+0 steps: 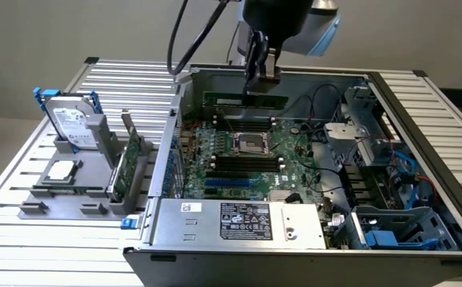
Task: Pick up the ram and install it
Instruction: 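Pick up the ram and move it above insertion slot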
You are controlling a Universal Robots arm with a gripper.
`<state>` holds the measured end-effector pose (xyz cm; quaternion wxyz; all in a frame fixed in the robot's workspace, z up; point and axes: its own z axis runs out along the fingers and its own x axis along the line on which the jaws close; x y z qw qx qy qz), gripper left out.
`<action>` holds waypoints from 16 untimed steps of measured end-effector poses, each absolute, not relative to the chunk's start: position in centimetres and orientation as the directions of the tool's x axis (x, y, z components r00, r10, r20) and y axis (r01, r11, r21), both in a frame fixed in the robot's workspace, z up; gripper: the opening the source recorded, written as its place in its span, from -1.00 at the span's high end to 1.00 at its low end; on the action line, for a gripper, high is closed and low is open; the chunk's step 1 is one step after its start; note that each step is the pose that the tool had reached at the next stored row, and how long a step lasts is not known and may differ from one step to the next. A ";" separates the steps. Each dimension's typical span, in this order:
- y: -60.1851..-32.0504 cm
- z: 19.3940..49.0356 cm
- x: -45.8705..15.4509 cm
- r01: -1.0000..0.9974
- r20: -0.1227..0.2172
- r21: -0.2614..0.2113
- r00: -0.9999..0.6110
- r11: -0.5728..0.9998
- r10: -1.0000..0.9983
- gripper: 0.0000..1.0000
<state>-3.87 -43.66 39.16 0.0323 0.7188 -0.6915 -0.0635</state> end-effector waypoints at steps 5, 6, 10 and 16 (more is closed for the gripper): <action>-43.3 38.4 -3.2 -0.990 -0.047 0.134 0.026 -0.032 -0.999 0.73; -43.3 38.2 -3.1 -0.991 -0.047 0.134 0.023 -0.029 -0.999 0.73; -43.2 37.6 -2.6 -0.991 -0.046 0.134 0.011 -0.017 -0.999 0.73; -42.8 36.6 -1.9 -0.991 -0.047 0.134 -0.001 -0.005 -0.999 0.73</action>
